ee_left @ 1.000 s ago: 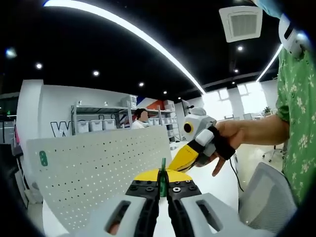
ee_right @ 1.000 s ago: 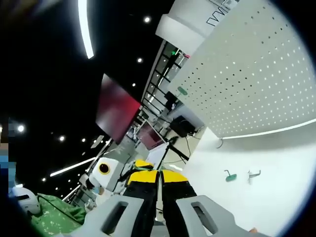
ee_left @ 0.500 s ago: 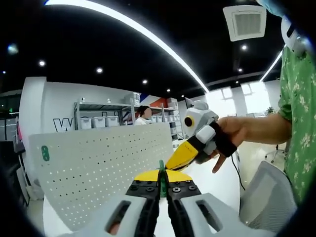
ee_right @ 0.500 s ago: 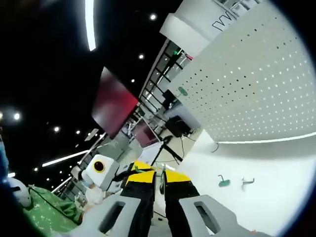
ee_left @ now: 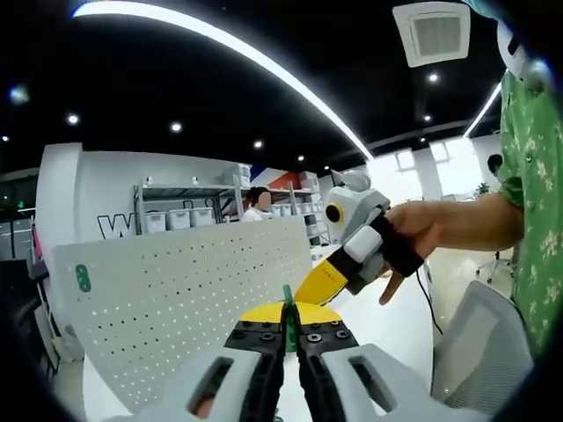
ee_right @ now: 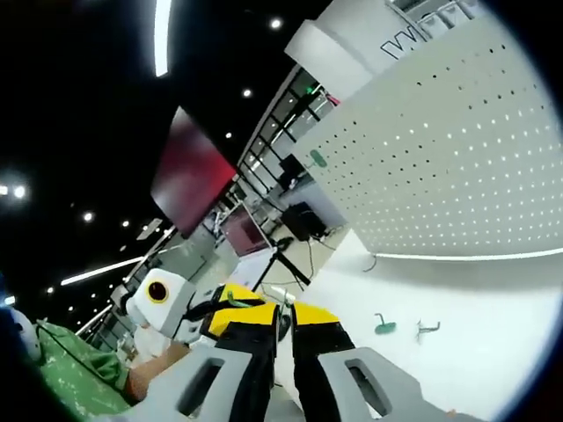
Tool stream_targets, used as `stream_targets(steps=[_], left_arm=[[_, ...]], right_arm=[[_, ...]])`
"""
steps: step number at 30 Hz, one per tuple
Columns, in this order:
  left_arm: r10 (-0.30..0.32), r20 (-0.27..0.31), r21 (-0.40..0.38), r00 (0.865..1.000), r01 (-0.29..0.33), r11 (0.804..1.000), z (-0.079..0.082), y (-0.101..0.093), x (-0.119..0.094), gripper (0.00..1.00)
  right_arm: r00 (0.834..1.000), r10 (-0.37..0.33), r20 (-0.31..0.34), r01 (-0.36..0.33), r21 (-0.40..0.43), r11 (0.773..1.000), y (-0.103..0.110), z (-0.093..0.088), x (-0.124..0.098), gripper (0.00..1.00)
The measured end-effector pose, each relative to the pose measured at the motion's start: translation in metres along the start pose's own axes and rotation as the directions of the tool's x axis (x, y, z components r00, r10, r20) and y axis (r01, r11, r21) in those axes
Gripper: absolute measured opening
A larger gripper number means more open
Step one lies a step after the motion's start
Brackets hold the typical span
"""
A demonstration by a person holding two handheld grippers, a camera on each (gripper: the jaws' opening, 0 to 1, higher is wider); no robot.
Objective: Insert the hook assembly into the mounting plate slot until the hook locks in place.
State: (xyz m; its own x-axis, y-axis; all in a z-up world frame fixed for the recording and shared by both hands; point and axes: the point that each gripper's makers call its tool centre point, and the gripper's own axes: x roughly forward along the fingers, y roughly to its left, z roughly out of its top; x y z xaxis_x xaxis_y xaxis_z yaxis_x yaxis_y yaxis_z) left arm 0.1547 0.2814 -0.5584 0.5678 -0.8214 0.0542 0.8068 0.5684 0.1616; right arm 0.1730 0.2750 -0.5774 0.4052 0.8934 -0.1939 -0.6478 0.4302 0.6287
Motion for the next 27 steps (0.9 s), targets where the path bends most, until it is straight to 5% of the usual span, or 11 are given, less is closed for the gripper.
stream_targets(steps=[15,27], left_arm=[[0.115,-0.064,0.131,0.991,-0.105,0.986,0.005,0.003,0.008,0.05],[0.278,-0.099,0.161,0.955,-0.261,0.952,0.004,0.013,0.011,0.08]], right_arm=[[0.992,-0.103,0.076,0.12,-0.281,0.952,0.007,0.018,-0.001,0.02],[0.978,-0.158,0.136,0.202,-0.433,0.878,0.014,0.029,-0.001,0.02]])
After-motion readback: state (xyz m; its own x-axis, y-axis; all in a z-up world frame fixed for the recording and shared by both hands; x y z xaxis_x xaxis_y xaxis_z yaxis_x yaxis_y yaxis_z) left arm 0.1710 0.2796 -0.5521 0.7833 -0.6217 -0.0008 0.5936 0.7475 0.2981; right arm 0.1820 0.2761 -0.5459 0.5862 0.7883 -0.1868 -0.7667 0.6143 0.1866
